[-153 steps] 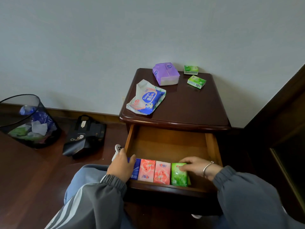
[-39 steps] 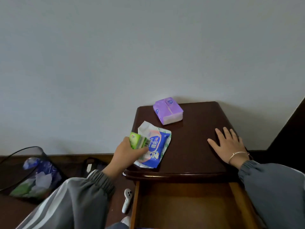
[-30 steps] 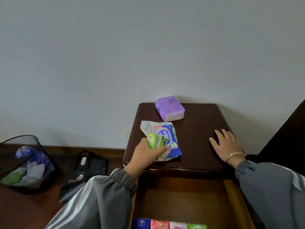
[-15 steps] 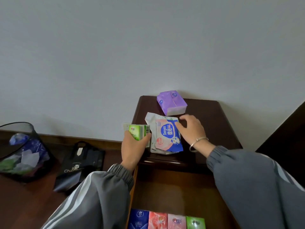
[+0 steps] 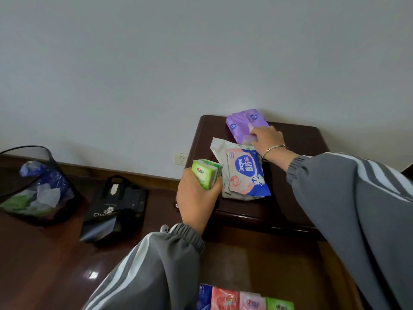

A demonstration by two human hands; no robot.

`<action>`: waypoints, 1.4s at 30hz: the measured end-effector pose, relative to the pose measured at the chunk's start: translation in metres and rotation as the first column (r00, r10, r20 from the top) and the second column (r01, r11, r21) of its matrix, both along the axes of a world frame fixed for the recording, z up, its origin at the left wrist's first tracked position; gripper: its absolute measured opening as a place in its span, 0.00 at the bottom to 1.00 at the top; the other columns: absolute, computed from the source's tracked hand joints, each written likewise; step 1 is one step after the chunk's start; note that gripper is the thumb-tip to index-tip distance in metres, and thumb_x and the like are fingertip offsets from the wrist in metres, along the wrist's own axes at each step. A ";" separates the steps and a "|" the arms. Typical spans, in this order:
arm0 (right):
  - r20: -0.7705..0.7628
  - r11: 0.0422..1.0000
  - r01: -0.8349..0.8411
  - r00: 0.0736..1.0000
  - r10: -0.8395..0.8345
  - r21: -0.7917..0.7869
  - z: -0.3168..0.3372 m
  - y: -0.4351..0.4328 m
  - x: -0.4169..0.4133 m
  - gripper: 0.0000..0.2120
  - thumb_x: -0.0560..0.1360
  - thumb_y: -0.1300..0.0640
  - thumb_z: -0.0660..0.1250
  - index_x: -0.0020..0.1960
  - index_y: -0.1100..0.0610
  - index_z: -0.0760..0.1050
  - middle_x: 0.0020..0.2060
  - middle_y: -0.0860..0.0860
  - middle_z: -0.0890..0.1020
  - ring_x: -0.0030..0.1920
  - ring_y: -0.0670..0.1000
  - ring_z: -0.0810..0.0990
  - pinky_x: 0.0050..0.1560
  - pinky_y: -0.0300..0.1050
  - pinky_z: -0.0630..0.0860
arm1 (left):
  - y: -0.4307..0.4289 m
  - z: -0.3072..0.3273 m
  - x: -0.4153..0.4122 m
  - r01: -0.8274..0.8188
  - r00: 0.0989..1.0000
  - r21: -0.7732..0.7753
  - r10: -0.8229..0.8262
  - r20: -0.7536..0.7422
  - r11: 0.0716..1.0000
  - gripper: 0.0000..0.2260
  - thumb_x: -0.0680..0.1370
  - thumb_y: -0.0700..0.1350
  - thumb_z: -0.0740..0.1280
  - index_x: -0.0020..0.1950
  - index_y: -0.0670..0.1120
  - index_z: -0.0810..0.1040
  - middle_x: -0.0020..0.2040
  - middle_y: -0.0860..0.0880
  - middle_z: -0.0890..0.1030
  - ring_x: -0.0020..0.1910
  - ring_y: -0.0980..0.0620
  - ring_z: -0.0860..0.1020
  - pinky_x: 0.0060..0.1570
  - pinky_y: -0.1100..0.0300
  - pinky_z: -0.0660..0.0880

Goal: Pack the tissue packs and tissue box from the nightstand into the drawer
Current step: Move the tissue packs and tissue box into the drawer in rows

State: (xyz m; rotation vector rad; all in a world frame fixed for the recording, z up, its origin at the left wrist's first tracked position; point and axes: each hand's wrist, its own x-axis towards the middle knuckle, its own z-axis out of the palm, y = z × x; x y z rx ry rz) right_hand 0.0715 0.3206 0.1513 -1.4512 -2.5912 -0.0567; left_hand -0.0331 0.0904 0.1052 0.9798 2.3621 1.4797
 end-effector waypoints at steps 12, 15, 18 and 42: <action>-0.759 0.938 0.216 0.648 0.071 0.272 0.073 -0.078 0.108 0.06 0.73 0.65 0.65 0.47 0.67 0.75 0.41 0.65 0.78 0.46 0.64 0.75 0.47 0.53 0.67 | -0.005 0.006 -0.003 0.041 0.997 0.005 -0.041 0.070 0.999 0.21 0.67 0.61 0.73 0.50 0.54 0.68 0.42 0.58 0.77 0.40 0.59 0.76 0.34 0.65 0.68; -0.719 0.955 0.152 0.690 0.082 0.256 0.088 -0.128 0.175 0.05 0.72 0.65 0.68 0.47 0.66 0.75 0.40 0.63 0.77 0.44 0.62 0.76 0.45 0.49 0.66 | -0.013 0.009 -0.008 0.078 0.987 0.011 -0.079 0.140 0.997 0.20 0.69 0.58 0.74 0.52 0.52 0.69 0.42 0.60 0.76 0.43 0.56 0.77 0.38 0.61 0.71; -0.626 0.981 0.059 0.777 0.070 0.184 0.085 -0.183 0.236 0.05 0.70 0.68 0.70 0.45 0.65 0.76 0.41 0.58 0.77 0.46 0.55 0.75 0.47 0.39 0.67 | -0.027 0.010 -0.007 0.108 0.951 0.107 -0.134 0.278 0.988 0.21 0.70 0.54 0.75 0.57 0.46 0.72 0.48 0.51 0.80 0.49 0.50 0.80 0.48 0.55 0.77; 0.074 0.952 -0.097 0.990 0.124 -0.290 -0.054 -0.302 0.243 0.23 0.71 0.33 0.58 0.53 0.50 0.75 0.53 0.46 0.80 0.57 0.50 0.75 0.52 0.47 0.67 | -0.159 -0.048 0.086 0.246 0.922 -0.044 -0.219 0.319 0.968 0.17 0.69 0.52 0.76 0.50 0.54 0.72 0.47 0.51 0.81 0.46 0.52 0.82 0.40 0.59 0.78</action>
